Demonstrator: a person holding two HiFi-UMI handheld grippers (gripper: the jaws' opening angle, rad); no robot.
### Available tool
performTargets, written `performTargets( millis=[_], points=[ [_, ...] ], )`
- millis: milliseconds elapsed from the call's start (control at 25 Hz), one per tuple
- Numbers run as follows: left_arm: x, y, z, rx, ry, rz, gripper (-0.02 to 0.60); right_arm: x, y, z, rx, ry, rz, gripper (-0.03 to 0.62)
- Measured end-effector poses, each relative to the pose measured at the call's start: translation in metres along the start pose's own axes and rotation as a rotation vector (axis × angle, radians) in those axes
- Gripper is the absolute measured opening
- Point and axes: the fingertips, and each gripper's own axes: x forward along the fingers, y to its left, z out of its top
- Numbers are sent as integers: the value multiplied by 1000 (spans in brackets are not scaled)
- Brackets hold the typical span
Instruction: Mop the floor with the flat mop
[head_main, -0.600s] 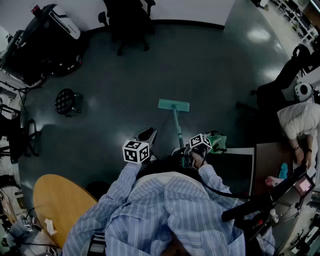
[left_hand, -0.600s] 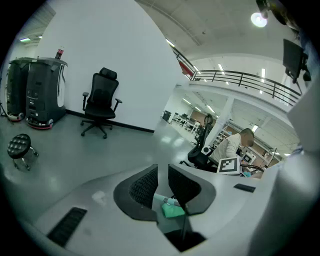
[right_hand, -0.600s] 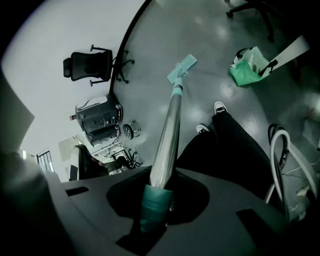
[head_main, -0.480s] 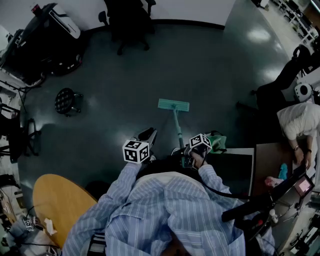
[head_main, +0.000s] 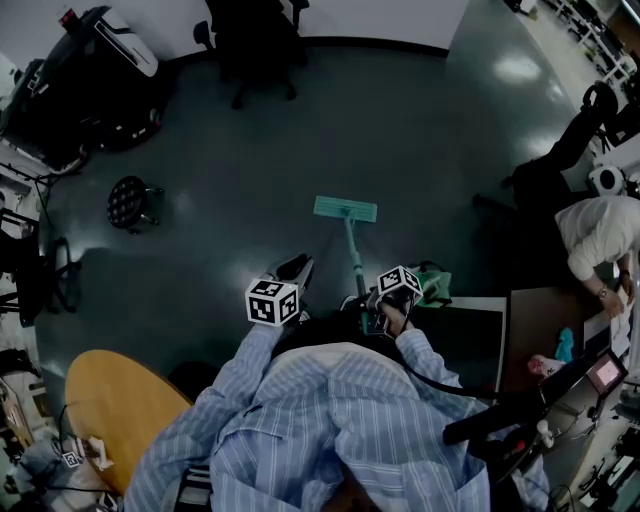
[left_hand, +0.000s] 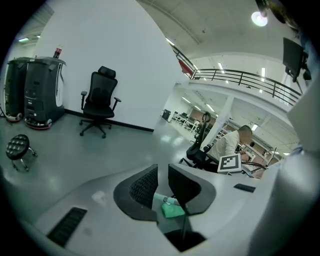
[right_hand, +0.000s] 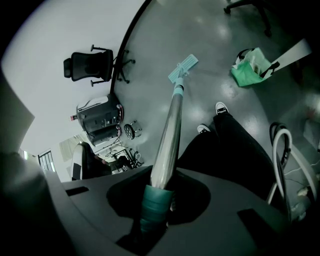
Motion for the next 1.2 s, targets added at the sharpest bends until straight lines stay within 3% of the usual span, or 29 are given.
performTargets(
  millis=[800, 1200],
  points=[
    [53, -38, 19, 24, -16, 45, 69, -46, -14, 39, -46, 45, -22, 61],
    [86, -16, 44, 46, -12, 48, 69, -44, 3, 84, -62, 40, -24, 61]
  ],
)
